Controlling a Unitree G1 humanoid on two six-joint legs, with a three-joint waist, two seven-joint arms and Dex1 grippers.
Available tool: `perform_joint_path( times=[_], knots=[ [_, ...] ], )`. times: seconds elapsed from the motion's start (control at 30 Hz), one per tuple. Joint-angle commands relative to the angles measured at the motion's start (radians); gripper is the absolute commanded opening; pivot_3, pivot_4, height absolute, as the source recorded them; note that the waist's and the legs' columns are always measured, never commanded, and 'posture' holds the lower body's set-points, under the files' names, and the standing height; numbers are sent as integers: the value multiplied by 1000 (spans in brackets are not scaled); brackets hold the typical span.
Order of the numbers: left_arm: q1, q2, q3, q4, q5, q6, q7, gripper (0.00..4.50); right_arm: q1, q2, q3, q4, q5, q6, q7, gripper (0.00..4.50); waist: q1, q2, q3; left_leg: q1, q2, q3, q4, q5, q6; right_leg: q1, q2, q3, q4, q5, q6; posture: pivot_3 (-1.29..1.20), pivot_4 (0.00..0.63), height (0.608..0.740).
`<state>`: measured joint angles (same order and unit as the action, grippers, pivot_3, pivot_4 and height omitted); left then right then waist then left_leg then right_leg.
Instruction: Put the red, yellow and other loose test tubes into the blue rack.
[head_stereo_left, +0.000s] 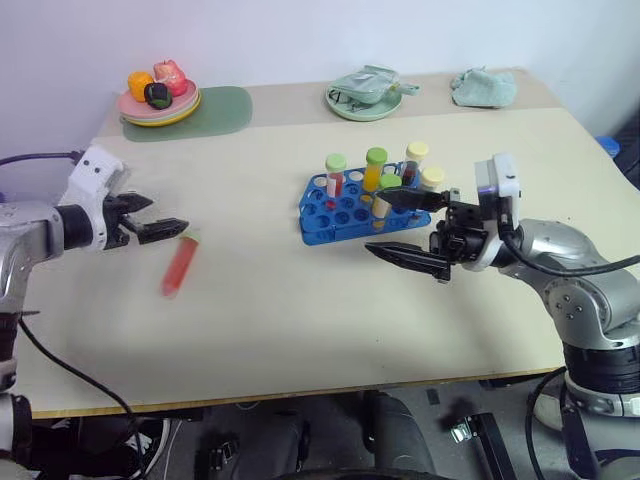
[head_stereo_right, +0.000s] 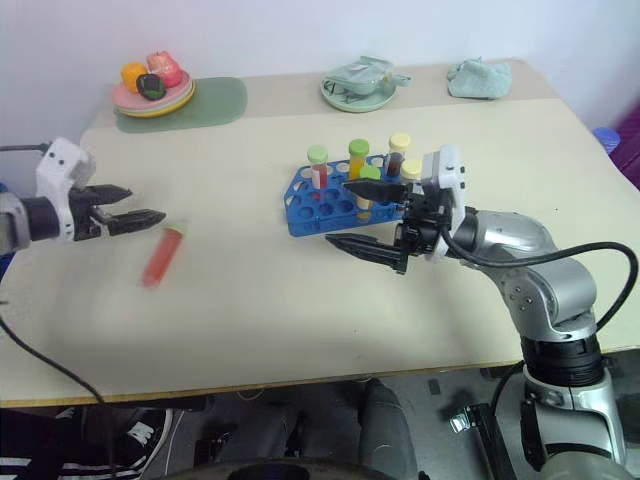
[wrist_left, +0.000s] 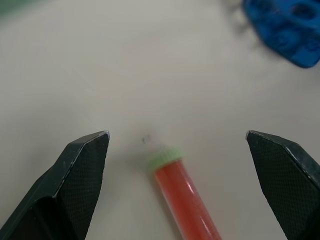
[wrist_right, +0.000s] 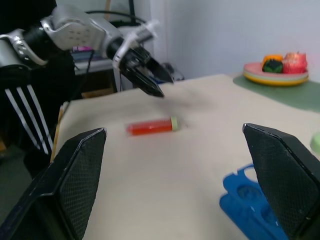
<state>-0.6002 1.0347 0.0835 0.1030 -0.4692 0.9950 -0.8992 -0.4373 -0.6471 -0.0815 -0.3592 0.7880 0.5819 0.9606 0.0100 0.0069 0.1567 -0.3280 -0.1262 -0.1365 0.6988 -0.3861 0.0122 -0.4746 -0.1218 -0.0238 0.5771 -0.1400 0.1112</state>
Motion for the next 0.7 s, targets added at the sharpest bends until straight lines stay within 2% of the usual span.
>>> perform_joint_path(
  times=[0.03, 0.27, 0.5, 0.7],
  knots=[
    [-61, 46, -55, 27, 7, 99, -43, 4500, 11, 4, -16, -57, 9, -5, -23, 4457, -2, 0, 0, 0, 0, 0, 0, 0, 0, 0, 0, 0, 0, 0, 0, 0, 150, 740],
    [-194, 80, -196, 66, 15, 399, -32, 4500, 33, 12, -13, -83, 7, -7, -59, 4457, -4, 0, 0, 0, 0, 0, 0, 0, 0, 0, 0, 0, 0, 0, 0, 0, 150, 740],
    [-281, 63, -309, 158, 39, 497, -18, 4500, 26, 12, -4, -89, 8, -3, -67, 4457, -3, 0, 0, 0, 0, 0, 0, 0, 0, 0, 0, 0, 0, 0, 0, 0, 150, 740],
    [-421, 10, -456, 353, 59, 586, -36, 4500, 22, 11, 1, -89, 12, 8, -70, 4457, -1, 0, 0, 0, -1, 0, 1, 0, 0, 0, 0, 0, 1, 0, 0, 0, 150, 740]
  ],
)
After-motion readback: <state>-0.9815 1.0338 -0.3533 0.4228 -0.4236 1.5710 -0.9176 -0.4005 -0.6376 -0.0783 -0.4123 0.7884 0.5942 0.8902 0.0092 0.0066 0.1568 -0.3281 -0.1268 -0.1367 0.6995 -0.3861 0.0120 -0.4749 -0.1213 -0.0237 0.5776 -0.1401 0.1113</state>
